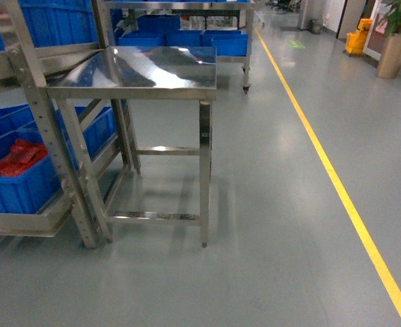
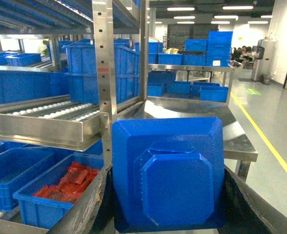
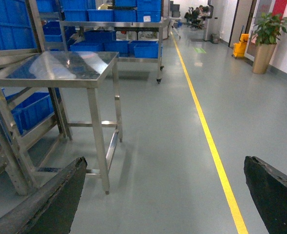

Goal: Pick blue part to blue bin on bottom shelf

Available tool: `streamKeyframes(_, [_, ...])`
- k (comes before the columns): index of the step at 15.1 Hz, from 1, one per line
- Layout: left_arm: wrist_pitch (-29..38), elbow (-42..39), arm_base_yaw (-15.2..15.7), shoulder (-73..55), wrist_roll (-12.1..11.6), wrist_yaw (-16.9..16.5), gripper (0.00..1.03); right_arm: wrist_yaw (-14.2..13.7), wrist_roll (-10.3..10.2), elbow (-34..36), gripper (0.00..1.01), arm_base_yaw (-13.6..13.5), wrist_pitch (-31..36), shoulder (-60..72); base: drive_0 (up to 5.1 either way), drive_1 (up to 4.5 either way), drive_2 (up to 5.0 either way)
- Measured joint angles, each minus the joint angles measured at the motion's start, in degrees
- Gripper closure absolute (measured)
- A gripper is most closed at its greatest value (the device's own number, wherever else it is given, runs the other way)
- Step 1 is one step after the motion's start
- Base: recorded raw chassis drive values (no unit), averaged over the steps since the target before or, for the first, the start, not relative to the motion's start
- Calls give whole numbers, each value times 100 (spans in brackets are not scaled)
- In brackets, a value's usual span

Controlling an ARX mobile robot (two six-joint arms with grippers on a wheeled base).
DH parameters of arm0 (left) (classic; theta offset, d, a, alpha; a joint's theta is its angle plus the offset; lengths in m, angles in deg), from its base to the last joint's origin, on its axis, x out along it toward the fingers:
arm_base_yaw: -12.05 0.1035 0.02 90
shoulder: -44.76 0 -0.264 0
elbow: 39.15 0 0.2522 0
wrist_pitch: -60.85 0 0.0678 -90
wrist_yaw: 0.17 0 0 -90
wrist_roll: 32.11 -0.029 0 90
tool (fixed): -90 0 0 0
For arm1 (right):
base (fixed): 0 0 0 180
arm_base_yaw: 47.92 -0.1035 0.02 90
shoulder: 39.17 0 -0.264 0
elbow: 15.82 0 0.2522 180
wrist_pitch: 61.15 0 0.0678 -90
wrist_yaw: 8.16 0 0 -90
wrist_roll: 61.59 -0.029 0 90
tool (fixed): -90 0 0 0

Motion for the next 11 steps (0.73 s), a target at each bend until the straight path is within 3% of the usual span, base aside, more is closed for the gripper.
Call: streamKeyframes(11, [9,0,4,0,0,4,58,0,0,0,3,0,7,0,-5,406,-416])
